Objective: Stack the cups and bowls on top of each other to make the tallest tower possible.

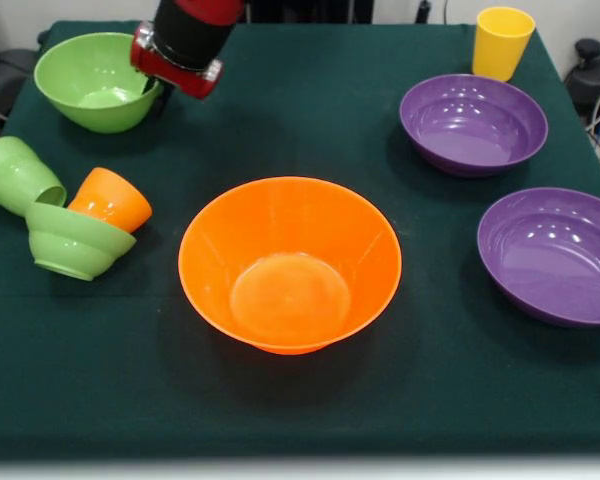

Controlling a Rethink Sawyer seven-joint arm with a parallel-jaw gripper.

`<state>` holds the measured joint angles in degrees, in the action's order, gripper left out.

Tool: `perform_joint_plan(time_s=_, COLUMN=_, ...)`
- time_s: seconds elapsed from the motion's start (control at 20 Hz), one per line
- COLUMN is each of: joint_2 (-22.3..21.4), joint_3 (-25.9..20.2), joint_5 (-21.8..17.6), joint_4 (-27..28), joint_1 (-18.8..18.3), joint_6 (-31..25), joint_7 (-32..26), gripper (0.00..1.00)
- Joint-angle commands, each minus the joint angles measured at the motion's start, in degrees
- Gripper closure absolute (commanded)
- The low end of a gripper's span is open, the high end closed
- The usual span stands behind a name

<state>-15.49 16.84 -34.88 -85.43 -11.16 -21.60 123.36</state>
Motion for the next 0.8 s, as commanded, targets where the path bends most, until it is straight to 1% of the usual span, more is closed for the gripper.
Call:
perform_joint_plan(time_s=0.05, joint_2=12.8, joint_3=-3.7, joint_5=6.7, joint_4=6.1, joint_1=7.8, joint_6=11.3, joint_7=18.2, gripper=1.00)
perform_joint_plan(time_s=0.15, joint_2=14.1, joint_3=-2.2, joint_5=7.3, joint_4=6.7, joint_1=9.2, joint_6=11.3, joint_7=18.9, gripper=1.00)
perform_joint_plan(time_s=0.25, joint_2=14.2, joint_3=-1.3, joint_5=7.9, joint_4=6.8, joint_1=10.0, joint_6=10.7, joint_7=19.2, gripper=1.00)
perform_joint_plan(time_s=0.45, joint_2=12.4, joint_3=-0.8, joint_5=8.3, joint_4=6.3, joint_1=10.7, joint_6=6.5, joint_7=17.7, gripper=1.00)
perform_joint_plan(time_s=0.7, joint_2=9.5, joint_3=-1.9, joint_5=9.6, joint_4=5.9, joint_1=9.8, joint_6=2.8, joint_7=15.6, gripper=1.00)
perform_joint_plan(time_s=0.8, joint_2=9.2, joint_3=-1.2, joint_5=9.9, joint_4=6.1, joint_1=10.2, joint_6=2.6, joint_7=15.4, gripper=1.00)
